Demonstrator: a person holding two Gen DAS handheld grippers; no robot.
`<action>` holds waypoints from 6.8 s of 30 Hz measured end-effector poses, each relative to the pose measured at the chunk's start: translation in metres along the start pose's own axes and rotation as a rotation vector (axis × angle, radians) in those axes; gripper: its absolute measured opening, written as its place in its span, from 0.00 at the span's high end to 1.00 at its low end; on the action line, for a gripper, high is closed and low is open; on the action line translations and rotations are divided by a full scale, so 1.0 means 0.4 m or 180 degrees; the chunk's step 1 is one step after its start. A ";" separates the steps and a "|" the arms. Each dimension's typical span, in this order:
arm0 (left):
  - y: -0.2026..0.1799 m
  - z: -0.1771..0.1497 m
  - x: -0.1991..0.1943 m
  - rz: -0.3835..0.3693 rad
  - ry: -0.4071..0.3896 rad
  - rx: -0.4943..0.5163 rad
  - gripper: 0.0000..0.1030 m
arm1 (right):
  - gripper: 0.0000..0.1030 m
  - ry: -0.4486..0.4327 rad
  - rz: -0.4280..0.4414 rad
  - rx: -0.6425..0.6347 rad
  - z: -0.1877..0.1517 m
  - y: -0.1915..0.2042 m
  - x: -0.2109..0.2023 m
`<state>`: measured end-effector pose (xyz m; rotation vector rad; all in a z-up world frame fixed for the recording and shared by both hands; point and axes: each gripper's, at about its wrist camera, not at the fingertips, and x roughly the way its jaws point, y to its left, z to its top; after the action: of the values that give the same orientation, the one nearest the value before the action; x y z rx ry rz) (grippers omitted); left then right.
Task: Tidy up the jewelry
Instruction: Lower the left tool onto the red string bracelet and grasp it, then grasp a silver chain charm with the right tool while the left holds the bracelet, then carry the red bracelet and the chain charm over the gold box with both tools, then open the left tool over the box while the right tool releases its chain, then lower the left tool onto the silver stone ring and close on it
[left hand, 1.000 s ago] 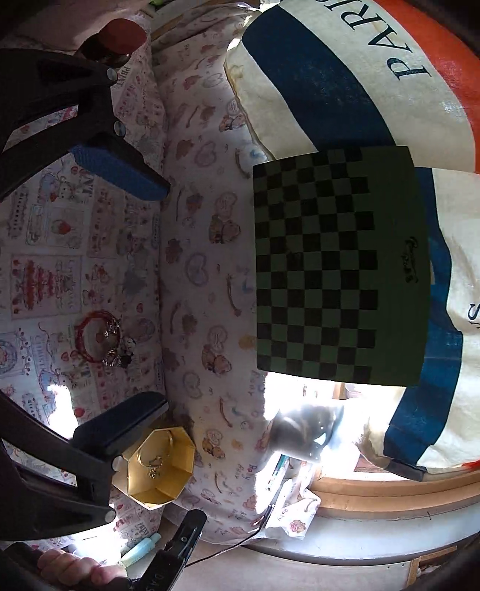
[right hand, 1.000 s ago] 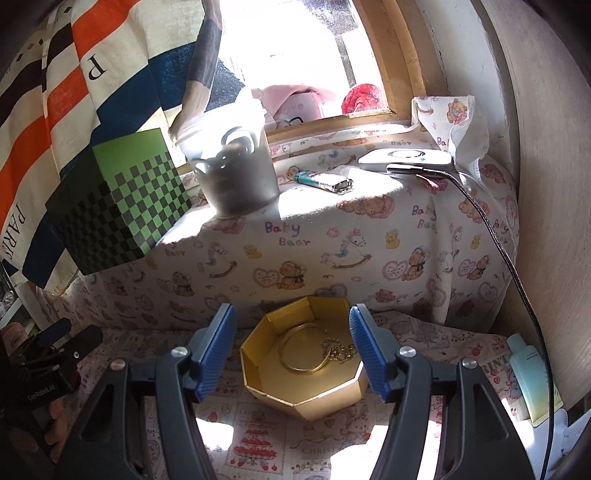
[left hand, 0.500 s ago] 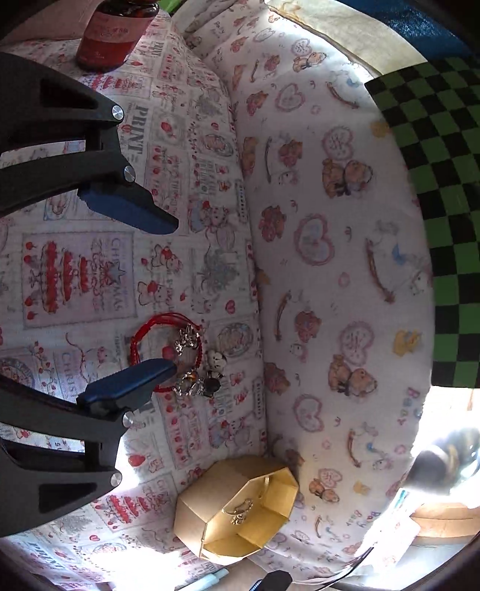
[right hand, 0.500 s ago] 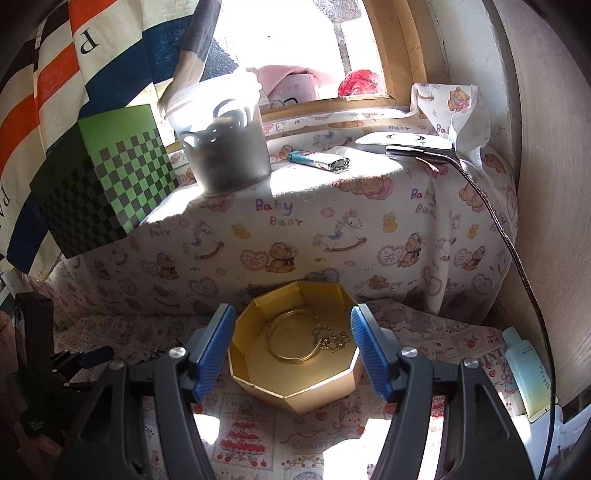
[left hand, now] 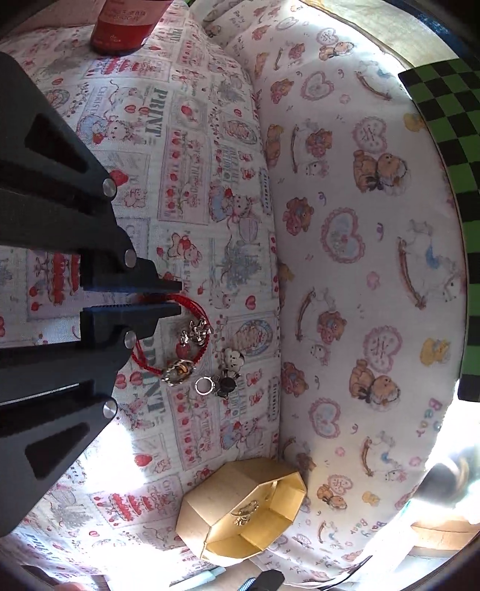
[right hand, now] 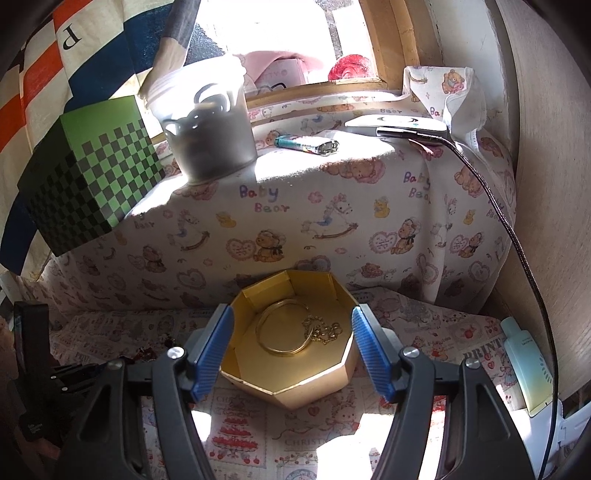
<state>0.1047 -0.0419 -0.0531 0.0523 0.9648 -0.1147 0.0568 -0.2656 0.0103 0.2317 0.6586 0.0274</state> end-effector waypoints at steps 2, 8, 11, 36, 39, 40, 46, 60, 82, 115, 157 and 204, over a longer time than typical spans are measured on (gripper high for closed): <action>0.018 0.001 -0.015 -0.0068 -0.0029 -0.0080 0.96 | 0.38 0.0010 -0.0031 0.0022 0.000 -0.006 0.003; 0.038 0.003 -0.112 -0.0307 -0.0467 -0.0121 0.96 | 0.38 -0.0023 -0.0065 0.0064 0.005 -0.015 -0.003; 0.030 0.000 -0.159 -0.0456 -0.0638 -0.0097 0.96 | 0.38 -0.0028 -0.0073 0.0060 0.006 -0.014 -0.003; 0.238 0.023 -0.182 -0.0349 -0.0994 -0.0771 0.96 | 0.49 0.0480 0.0648 -0.0605 -0.006 0.274 -0.004; 0.246 0.020 -0.198 -0.0210 -0.0936 -0.0646 0.96 | 0.61 0.0727 0.0679 -0.0665 -0.035 0.336 0.061; 0.245 0.019 -0.205 -0.0191 -0.0934 -0.0644 0.96 | 0.67 0.0836 0.0697 -0.0672 -0.049 0.355 0.088; 0.243 0.017 -0.229 0.0069 -0.0914 -0.0617 0.96 | 0.75 0.1053 0.0549 -0.0868 -0.102 0.452 0.180; 0.271 0.018 -0.234 0.0314 -0.1112 -0.0710 0.96 | 0.94 0.1089 0.0360 -0.0934 -0.118 0.448 0.216; 0.066 -0.030 -0.269 -0.0381 -0.1490 -0.0264 0.96 | 0.94 0.0002 0.0728 -0.0200 -0.012 0.048 -0.075; -0.299 0.136 -0.117 -0.1104 -0.0421 0.0325 0.96 | 0.94 0.0100 0.0730 0.0645 0.005 -0.160 0.016; 0.096 -0.021 -0.241 0.0091 -0.1270 -0.0084 0.08 | 0.40 -0.0171 0.0161 -0.0131 -0.009 -0.007 -0.059; -0.073 -0.006 -0.008 -0.0187 0.0140 0.0114 0.80 | 0.35 -0.0138 -0.0193 -0.0226 -0.021 0.008 -0.037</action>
<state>0.0976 -0.0705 -0.0517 0.0597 1.0084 -0.1858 0.0401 -0.2621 0.0136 0.1435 0.6199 -0.0123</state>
